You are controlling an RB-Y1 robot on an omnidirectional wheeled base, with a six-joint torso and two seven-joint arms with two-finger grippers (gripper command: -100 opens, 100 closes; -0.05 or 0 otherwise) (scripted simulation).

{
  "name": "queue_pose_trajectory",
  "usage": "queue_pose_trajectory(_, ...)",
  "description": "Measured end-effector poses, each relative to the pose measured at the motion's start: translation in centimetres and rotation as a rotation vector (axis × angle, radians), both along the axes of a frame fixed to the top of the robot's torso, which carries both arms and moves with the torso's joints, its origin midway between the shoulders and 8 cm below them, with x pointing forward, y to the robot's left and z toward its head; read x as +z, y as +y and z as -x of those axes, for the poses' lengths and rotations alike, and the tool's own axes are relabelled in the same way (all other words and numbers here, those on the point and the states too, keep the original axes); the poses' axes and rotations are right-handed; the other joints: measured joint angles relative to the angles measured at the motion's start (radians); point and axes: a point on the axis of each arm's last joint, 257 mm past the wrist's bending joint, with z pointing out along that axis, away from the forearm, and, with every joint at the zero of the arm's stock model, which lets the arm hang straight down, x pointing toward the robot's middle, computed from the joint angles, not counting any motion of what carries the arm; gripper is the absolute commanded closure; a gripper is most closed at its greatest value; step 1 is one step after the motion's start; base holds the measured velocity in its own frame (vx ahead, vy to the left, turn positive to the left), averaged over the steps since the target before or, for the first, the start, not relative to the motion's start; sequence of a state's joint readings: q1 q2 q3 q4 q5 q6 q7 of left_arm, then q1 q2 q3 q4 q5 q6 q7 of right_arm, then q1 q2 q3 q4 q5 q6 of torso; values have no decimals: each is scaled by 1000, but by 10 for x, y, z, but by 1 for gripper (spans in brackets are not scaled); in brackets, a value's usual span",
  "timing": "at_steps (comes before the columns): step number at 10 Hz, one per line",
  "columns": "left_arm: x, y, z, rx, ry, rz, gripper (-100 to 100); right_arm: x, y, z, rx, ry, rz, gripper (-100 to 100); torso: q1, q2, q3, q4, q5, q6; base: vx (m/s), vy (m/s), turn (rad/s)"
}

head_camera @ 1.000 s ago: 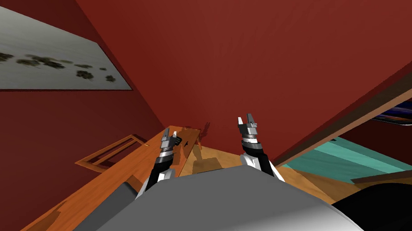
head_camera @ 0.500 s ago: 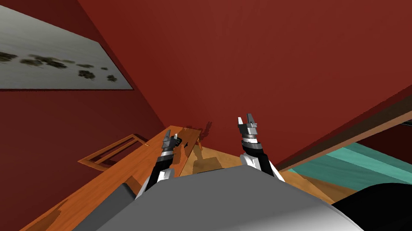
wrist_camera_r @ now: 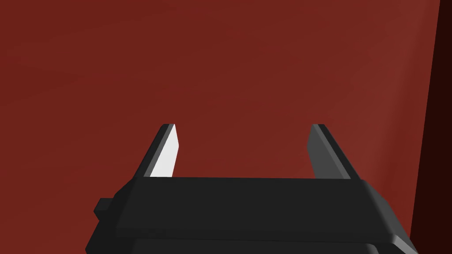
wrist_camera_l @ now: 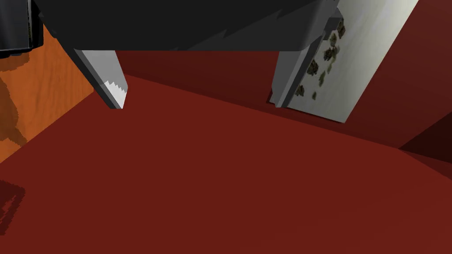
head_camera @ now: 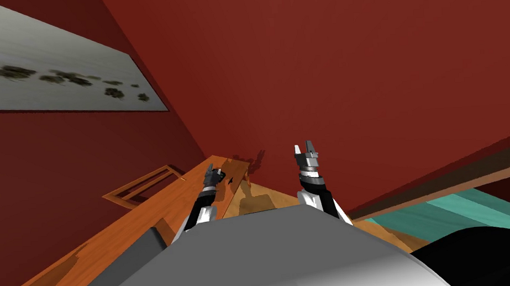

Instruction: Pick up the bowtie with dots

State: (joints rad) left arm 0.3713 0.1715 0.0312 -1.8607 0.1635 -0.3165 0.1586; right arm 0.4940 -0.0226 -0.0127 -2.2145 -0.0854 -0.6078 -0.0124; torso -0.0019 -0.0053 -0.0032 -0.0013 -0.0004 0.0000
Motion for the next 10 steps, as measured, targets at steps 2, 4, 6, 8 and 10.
queue_pose_trajectory(2,-31,12,-8,13,71,61,-100,0,0,0,0,0,0,0,-1,0,0,0,0,0,65,-47,58)
queue_pose_trajectory(4,-58,23,-10,29,133,126,-100,0,0,0,0,0,0,0,0,1,1,0,0,0,56,-43,77)
queue_pose_trajectory(6,-76,31,-16,41,178,181,-100,0,0,0,0,0,0,0,0,2,1,0,0,0,37,-27,26)
queue_pose_trajectory(8,-98,39,-17,55,220,240,-100,0,0,0,0,0,0,0,1,2,1,1,0,0,40,-26,51)
queue_pose_trajectory(10,-117,38,-21,66,257,286,-100,0,0,0,0,0,0,0,0,2,1,1,0,0,44,-36,54)
